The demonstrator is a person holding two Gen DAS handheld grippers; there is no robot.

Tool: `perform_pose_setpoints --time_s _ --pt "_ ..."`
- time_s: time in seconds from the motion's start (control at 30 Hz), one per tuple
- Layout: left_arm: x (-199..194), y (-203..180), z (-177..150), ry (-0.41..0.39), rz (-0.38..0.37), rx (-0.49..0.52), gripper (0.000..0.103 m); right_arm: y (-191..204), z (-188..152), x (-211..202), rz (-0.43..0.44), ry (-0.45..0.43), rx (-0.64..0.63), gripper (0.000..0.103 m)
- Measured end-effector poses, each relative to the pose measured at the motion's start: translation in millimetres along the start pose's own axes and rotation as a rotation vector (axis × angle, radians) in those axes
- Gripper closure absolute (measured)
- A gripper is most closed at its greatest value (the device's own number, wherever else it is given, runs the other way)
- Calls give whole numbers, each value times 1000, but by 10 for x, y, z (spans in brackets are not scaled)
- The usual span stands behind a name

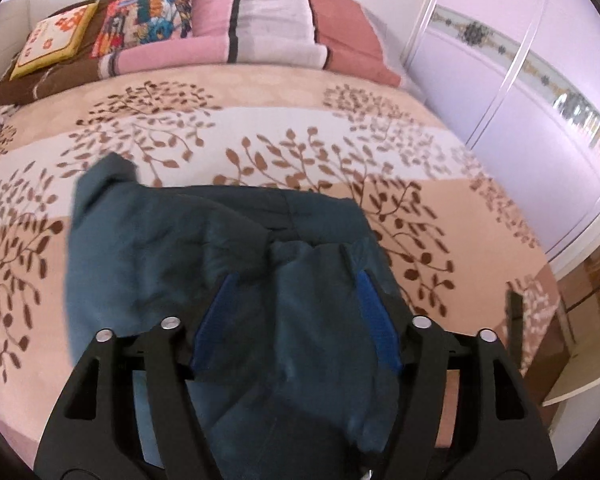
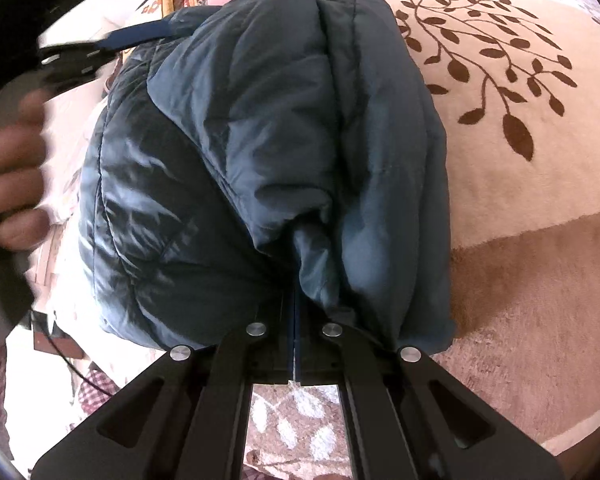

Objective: Fold large clothes

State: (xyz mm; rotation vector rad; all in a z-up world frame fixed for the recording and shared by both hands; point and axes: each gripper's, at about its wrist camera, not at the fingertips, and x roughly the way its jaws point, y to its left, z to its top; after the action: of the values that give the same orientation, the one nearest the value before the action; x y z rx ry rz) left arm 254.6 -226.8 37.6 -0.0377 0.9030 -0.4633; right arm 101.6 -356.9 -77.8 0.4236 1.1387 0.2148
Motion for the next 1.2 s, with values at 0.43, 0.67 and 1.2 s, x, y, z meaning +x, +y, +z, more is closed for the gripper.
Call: perform_pose_setpoints --time_s 0.43,0.67,1.2 --pt "-991 944 -1248 11 87 -150 28 34 42 -66 -22 -16 39 103" --pt "-663 1184 -1820 129 54 -304 28 97 11 -119 -46 -25 44 103" --pt "-440 1212 -1896 149 139 -266 19 288 9 47 -125 -15 -1 103"
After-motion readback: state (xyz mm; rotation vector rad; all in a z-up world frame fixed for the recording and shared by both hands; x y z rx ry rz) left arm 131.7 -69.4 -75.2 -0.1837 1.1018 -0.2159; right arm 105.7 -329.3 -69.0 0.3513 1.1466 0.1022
